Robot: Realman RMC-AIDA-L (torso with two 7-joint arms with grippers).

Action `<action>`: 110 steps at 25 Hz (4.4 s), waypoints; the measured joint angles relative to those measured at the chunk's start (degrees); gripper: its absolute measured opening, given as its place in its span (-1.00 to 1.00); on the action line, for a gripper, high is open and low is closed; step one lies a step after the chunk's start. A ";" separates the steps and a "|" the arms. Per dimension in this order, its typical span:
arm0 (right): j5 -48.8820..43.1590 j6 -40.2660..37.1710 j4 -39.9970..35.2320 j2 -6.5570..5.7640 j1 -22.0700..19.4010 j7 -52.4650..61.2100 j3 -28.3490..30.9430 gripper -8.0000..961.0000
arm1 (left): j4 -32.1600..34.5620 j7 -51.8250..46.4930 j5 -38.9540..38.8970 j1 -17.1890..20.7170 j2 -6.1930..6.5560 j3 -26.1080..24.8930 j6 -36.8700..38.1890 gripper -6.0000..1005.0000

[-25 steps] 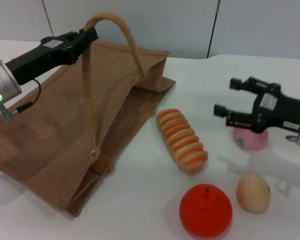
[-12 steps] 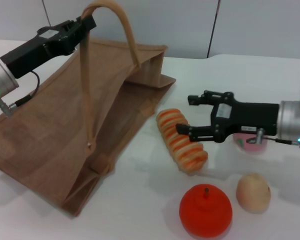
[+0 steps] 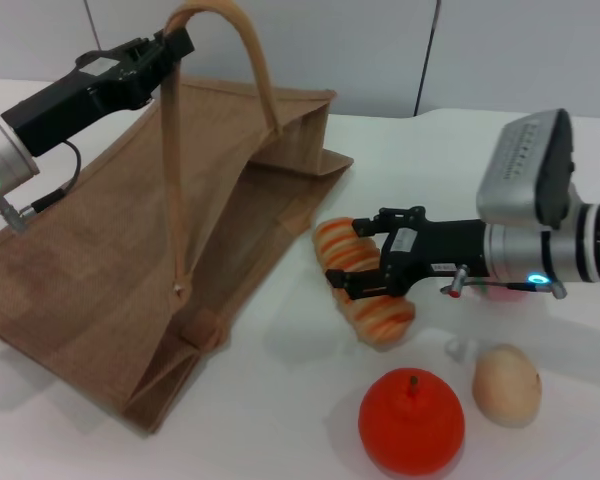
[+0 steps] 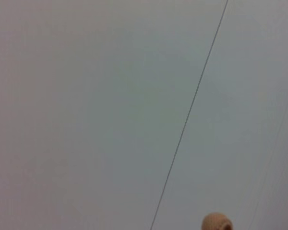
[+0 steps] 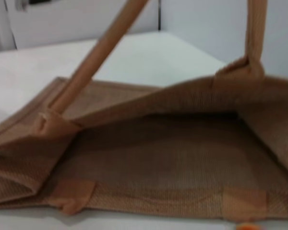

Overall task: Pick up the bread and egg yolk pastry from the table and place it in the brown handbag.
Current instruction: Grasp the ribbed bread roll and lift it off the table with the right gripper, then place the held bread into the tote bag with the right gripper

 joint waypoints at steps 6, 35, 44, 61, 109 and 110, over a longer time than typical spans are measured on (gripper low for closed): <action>-0.10 3.76 1.24 0.08 1.01 0.52 -0.05 0.59 | 0.03 0.00 0.00 -0.09 0.08 0.15 -0.51 -0.76; -0.83 5.55 1.95 -0.07 2.40 5.08 -6.09 0.56 | -0.27 0.15 0.13 -1.16 -0.03 0.11 -1.04 -0.76; -1.97 4.90 1.34 -0.23 2.56 8.74 -7.43 0.38 | -0.27 0.15 0.23 -1.17 -0.03 0.12 -1.22 -0.76; -3.47 -0.28 -0.82 -0.25 2.62 12.46 -8.94 0.13 | -0.27 0.12 0.21 -1.33 -0.03 0.58 -1.40 -0.76; 1.02 -7.87 -15.69 0.51 -1.23 16.68 -9.18 -0.34 | -1.18 -1.01 0.71 -7.71 -0.24 1.78 -6.11 -0.76; 1.02 -6.58 -15.64 0.60 -0.70 17.23 -9.21 -0.34 | -1.49 -1.01 0.69 -8.03 -0.23 1.78 -6.20 -0.76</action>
